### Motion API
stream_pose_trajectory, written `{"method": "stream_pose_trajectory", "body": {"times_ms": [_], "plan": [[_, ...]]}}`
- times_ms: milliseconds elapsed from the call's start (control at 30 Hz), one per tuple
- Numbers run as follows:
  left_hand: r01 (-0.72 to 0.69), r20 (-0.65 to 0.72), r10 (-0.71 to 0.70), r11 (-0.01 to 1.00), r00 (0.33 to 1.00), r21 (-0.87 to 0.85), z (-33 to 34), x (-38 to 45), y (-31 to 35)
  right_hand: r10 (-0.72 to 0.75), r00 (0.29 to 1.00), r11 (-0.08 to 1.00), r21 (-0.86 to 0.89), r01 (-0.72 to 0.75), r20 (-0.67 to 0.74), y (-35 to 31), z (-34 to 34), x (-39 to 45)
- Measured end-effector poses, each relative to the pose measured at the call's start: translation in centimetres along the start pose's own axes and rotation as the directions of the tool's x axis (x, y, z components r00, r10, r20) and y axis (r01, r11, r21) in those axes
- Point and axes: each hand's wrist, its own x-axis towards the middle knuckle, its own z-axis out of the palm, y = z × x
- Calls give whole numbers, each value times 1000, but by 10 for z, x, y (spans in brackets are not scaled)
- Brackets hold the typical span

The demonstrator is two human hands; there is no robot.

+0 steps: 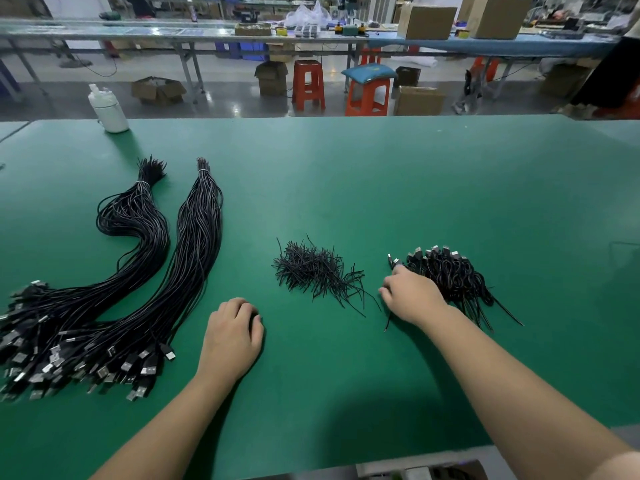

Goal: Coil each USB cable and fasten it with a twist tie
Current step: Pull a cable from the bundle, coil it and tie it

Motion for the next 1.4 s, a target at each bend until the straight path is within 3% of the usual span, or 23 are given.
{"method": "stream_pose_trajectory", "body": {"times_ms": [100, 200, 400, 600, 800, 1000, 1233, 1400], "plan": [[5, 4, -5, 1000, 1000, 7, 1, 0, -1, 83, 997, 987, -137, -81, 5, 1, 0, -3], [9, 9, -10, 1000, 1000, 16, 1, 1, -2, 59, 995, 988, -140, -69, -81, -9, 0, -9], [28, -7, -28, 999, 1000, 15, 1, 0, -1, 2, 992, 954, 296, 36, -128, -75, 32, -34], [212, 24, -218, 965, 976, 155, -5, -1, 0, 23, 958, 941, 329, 75, -285, -103, 79, -64], [419, 87, -460, 861, 884, 289, -20, 7, -22, 20, 942, 942, 323, 95, -335, -105, 79, -63], [326, 181, -437, 839, 881, 435, -42, 24, -53, 10, 945, 943, 317, 99, -326, -105, 80, -62], [74, 293, -283, 822, 913, 564, -57, 45, -65, 14, 944, 936, 336, 103, -329, -104, 80, -62], [-3, 367, -222, 853, 903, 522, -55, 47, -59, 4, 942, 936, 332, 114, -336, -104, 79, -63]]}}
